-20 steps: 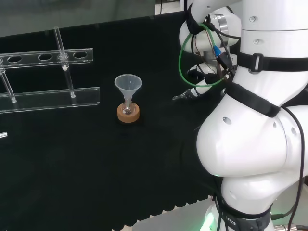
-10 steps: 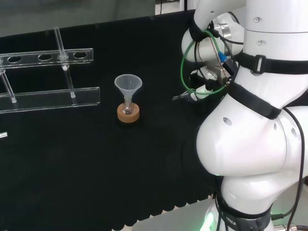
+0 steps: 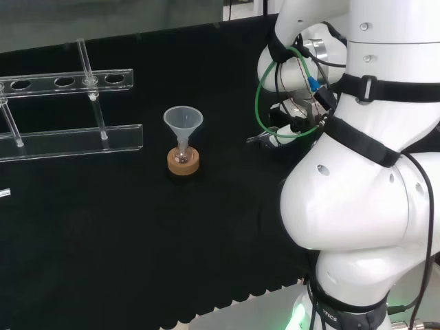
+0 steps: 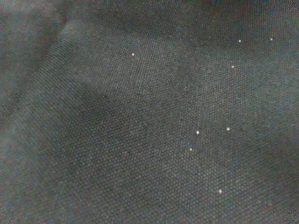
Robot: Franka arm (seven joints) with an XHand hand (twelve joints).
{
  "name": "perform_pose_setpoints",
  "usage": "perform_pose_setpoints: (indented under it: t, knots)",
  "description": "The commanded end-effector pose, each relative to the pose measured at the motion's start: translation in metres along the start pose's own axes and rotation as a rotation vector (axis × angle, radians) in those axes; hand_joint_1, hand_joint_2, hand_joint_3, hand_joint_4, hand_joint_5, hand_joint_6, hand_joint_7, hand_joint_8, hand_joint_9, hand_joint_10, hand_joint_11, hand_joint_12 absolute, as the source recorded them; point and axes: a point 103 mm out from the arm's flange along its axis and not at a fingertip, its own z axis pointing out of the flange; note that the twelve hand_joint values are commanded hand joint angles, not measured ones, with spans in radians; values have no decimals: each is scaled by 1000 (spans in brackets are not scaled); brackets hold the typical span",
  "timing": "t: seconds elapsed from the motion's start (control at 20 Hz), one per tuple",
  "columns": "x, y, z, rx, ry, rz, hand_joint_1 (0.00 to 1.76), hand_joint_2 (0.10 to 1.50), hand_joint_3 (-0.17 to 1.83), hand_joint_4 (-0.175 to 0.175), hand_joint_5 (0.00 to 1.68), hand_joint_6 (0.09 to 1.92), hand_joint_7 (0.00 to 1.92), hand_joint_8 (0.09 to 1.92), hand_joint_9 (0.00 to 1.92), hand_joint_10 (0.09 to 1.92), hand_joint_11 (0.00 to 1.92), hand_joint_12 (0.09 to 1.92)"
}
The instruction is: Pick up the weighing funnel.
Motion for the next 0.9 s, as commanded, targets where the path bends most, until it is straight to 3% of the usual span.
perform_pose_setpoints:
  t: [0.05, 0.25, 0.9]
  knots:
    - [0, 4, 5, -32, 12, 8, 432, 803, 6, -161, 453, 937, 583, 987, 568, 861, 506, 1429]
    - [-1, 2, 6, -66, 11, 23, 432, 805, 6, -161, 455, 956, 595, 993, 574, 864, 505, 1429]
    - [-2, -1, 15, -78, 44, 26, 441, 812, 9, -161, 483, 1005, 649, 1008, 606, 865, 514, 1424]
